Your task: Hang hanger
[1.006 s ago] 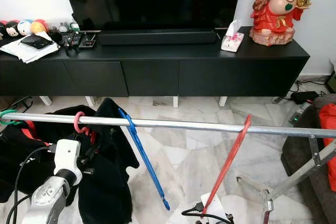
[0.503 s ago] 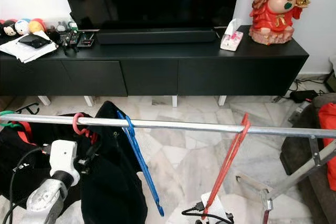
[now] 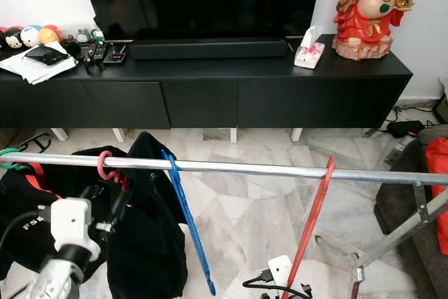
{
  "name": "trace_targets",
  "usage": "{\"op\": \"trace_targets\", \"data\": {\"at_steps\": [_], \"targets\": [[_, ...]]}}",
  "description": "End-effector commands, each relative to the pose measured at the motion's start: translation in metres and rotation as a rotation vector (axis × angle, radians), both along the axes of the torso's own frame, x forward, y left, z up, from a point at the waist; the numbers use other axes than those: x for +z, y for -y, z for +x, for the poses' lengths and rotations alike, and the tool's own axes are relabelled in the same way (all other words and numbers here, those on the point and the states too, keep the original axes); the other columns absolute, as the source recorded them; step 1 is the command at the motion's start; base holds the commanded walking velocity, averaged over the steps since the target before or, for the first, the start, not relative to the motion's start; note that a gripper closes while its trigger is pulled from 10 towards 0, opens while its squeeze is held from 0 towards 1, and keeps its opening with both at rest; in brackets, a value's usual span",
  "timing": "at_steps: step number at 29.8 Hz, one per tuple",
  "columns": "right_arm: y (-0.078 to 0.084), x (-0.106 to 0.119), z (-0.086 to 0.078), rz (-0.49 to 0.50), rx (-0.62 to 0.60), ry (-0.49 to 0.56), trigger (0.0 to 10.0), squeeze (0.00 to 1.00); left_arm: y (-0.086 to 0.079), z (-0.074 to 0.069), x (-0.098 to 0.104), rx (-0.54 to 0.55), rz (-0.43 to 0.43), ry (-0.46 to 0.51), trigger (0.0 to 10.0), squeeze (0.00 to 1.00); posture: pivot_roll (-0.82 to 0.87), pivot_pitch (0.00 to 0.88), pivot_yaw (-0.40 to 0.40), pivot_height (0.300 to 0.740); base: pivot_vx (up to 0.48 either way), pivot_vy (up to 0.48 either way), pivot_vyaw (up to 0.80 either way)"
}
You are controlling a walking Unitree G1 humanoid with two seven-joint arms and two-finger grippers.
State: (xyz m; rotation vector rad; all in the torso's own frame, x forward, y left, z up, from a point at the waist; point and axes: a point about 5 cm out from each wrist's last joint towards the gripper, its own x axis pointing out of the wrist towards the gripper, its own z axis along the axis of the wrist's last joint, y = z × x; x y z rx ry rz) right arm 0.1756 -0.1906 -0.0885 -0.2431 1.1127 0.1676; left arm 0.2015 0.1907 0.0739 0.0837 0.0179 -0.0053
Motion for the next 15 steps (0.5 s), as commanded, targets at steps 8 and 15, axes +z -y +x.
{"op": "trace_targets", "data": {"at_steps": [8, 15], "targets": [[-0.0012, 0.0006, 0.0016, 0.006, -0.002, 0.007, 10.0, 0.00, -0.0111, -0.0035, -0.0025, 0.143, -0.025, -0.014, 10.0, 0.00, -0.04, 0.000, 0.034, 0.740, 0.000, 0.000, 0.00], [-0.0011, 0.0004, 0.0011, 0.006, -0.002, 0.007, 10.0, 0.00, -0.0089, -0.0014, -0.0007, 0.140, -0.010, -0.004, 10.0, 0.00, -0.04, 0.000, 0.036, 0.740, 0.000, 0.230, 0.00]]}}
